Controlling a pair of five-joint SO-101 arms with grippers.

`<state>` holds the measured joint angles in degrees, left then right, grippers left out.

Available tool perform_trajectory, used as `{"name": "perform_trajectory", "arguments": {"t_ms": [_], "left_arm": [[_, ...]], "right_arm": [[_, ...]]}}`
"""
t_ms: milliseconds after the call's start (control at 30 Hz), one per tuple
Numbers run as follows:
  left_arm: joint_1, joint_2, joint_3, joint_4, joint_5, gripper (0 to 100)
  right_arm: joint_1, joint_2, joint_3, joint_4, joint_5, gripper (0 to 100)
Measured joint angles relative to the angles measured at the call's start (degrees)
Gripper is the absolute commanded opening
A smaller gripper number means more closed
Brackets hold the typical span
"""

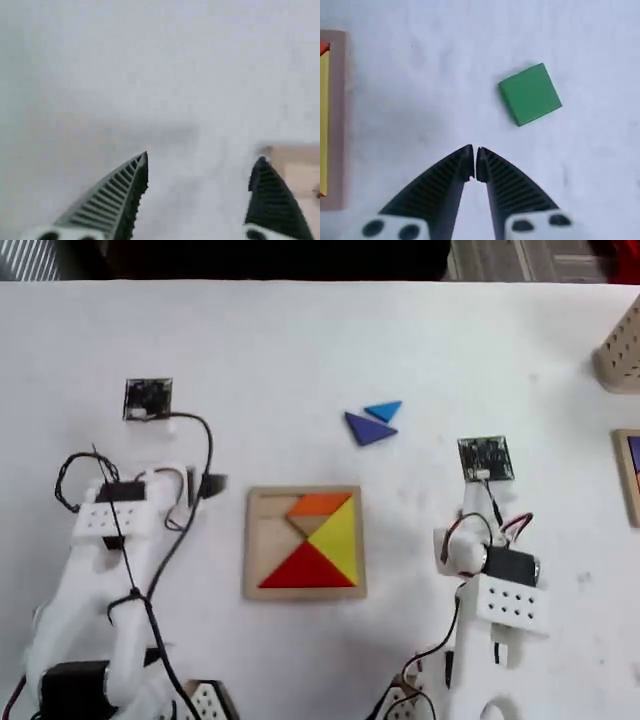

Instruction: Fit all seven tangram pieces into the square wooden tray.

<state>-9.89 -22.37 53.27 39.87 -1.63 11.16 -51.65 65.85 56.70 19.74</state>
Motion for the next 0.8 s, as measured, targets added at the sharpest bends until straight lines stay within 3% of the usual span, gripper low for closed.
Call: {"name": "perform_trajectory", "arguments": {"t_ms": [200, 567, 800], "left_arm": [[0.2, -0.1, 0.7, 0.2, -3.7, 32], [1.2, -20.0, 13.4, -0.9, -5.3, 32], [1.2, -21.7, 13.5, 0.8, -5.3, 34]], "right_arm": [[2.1, 0.0, 1.7, -1.8, -1.1, 15.0], [3.7, 0.0, 2.5, -4.0, -3.3, 15.5], [4.0, 0.0, -4.0, 1.2, -3.3, 20.2]]}}
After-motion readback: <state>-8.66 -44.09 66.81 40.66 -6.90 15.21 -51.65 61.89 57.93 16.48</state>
